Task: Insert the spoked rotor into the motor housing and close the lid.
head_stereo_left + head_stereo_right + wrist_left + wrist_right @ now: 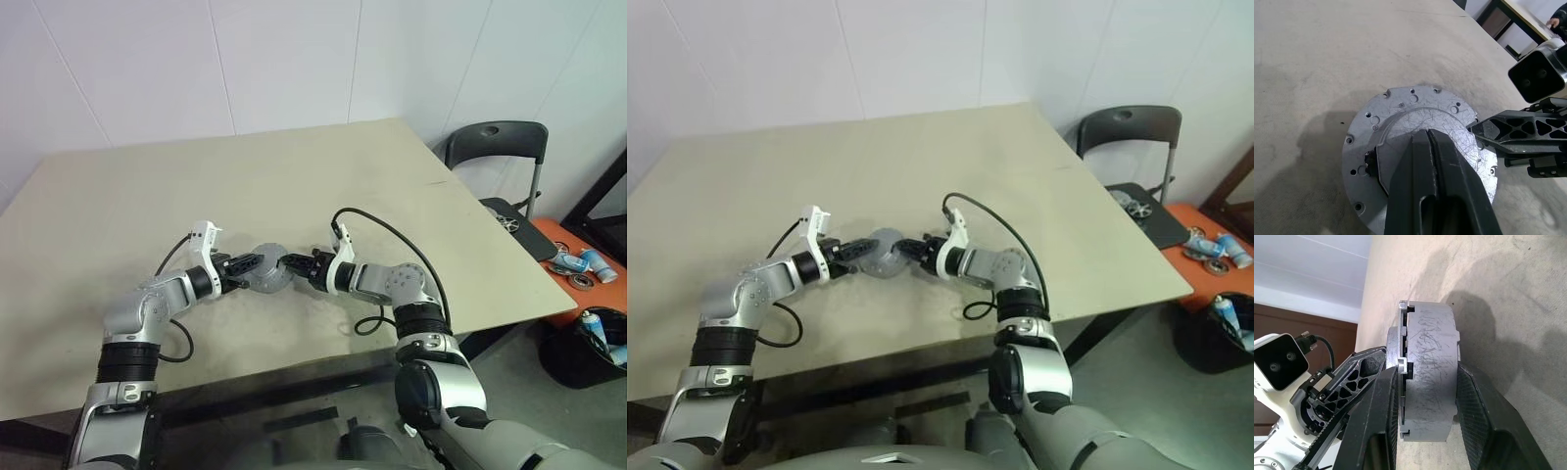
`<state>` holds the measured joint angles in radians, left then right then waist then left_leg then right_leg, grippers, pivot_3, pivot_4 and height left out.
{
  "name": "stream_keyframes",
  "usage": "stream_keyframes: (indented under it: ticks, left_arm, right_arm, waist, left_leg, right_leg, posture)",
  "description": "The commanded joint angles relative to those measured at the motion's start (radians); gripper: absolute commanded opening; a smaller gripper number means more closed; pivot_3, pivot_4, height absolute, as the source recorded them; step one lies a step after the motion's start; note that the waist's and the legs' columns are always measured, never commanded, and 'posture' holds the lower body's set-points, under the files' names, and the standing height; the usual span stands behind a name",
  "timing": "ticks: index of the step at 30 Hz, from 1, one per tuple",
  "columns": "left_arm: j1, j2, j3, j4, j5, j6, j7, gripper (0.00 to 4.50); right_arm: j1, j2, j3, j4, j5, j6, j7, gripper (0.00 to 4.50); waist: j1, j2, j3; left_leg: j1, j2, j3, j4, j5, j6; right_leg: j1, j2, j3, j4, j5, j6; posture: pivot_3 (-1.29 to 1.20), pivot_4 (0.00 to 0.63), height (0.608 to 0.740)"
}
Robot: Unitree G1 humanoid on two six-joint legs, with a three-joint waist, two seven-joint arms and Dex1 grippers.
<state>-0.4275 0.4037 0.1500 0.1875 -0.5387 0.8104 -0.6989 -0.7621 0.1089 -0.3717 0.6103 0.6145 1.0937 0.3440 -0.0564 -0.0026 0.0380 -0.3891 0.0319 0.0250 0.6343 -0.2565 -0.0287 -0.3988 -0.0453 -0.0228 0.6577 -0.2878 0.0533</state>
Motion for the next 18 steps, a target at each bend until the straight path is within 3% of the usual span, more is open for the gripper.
stream_keyframes:
  ticks: [1,5,11,18]
  left_arm:
    - [-0.014,0.013,-0.004,-0.018,-0.007,0.019,-0.005,0.00]
    - [-0.022,0.020,0.049,-0.067,-0.054,0.050,0.006,0.00]
    - [-0.142,-0.017,0.387,-0.152,-0.409,0.212,0.184,0.00]
    - [-0.074,-0.014,0.471,-0.146,-0.523,0.277,0.295,0.00]
  right_arm:
    - [-0.033,0.020,-0.019,0.005,0.034,-0.030,-0.011,1.29]
    - [-0.048,0.019,-0.055,0.014,0.074,-0.034,-0.003,1.29]
    - [-0.040,0.026,-0.114,-0.044,0.191,0.019,0.039,1.29]
    - [-0.032,0.045,-0.137,-0.107,0.282,0.044,0.023,1.29]
  waist:
    - [0.000,0.000,0.000]
    - [0.000,0.000,0.000]
    - [0.003,-0.005,0.004]
    - [0.004,-0.005,0.004]
  left_leg:
    - [0.000,0.000,0.000,0.000,0.000,0.000]
    - [0.000,0.000,0.000,0.001,0.000,0.000]
    - [-0.007,0.001,0.000,0.005,0.000,0.000]
    - [-0.005,0.000,0.001,0.005,0.000,0.000]
  right_leg:
    - [0.000,0.000,0.000,0.000,0.000,0.000]
    - [0.000,0.000,0.000,0.001,0.000,0.000]
    - [-0.006,-0.001,0.000,0.005,0.000,0.000]
    - [-0.006,-0.001,0.002,0.006,0.000,0.000]
  posture:
    - [0.00,0.000,0.740]
    - [0.00,0.000,0.740]
    - [0.00,0.000,0.740]
    - [0.00,0.000,0.740]
